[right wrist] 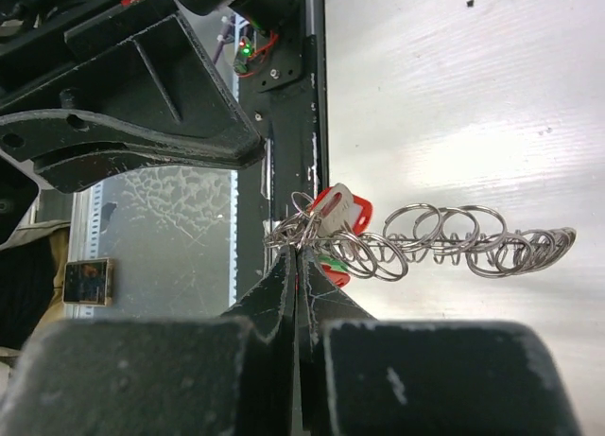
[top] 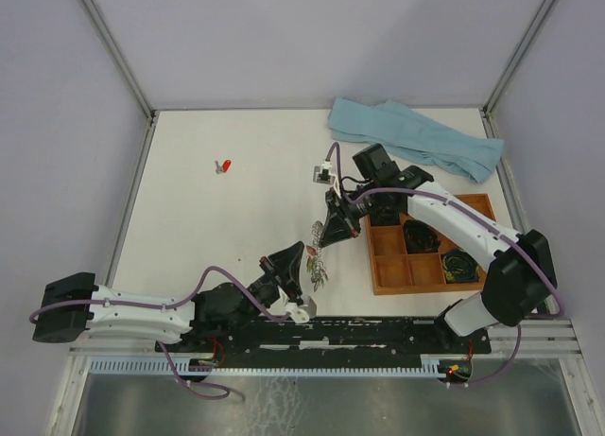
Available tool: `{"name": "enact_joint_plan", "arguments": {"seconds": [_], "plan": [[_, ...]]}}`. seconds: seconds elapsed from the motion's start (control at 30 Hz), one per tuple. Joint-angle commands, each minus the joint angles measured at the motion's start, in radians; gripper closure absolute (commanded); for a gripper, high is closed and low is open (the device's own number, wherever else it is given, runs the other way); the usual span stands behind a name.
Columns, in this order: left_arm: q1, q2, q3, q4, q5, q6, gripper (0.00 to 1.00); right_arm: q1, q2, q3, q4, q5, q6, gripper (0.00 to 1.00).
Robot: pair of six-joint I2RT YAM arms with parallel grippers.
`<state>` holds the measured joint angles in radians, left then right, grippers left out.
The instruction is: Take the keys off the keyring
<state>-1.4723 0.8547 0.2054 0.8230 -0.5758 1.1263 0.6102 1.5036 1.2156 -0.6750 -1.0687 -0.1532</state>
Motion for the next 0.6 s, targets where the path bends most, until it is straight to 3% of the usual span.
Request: {"name": "enact_joint_plan", "arguments": {"seconds": [0.0, 0.2, 0.33, 0.57], "plan": [[-0.003, -0.002, 0.014, 0.005, -0.004, -0.083, 0.97, -0.002, -0.055, 0.068, -0.034, 0.017, -0.068, 0.99], [-0.003, -0.013, 0.009, -0.007, 0.033, -0.178, 0.95, 0.005, -0.064, 0.082, -0.101, 0.05, -0.175, 0.99], [-0.003, -0.077, -0.024, -0.004, 0.073, -0.334, 0.7, 0.012, -0.083, 0.09, -0.169, 0.066, -0.333, 0.99], [-0.002, -0.286, -0.107, -0.003, 0.19, -0.629, 0.54, 0.045, -0.19, 0.011, -0.272, 0.124, -0.869, 0.99]]}}
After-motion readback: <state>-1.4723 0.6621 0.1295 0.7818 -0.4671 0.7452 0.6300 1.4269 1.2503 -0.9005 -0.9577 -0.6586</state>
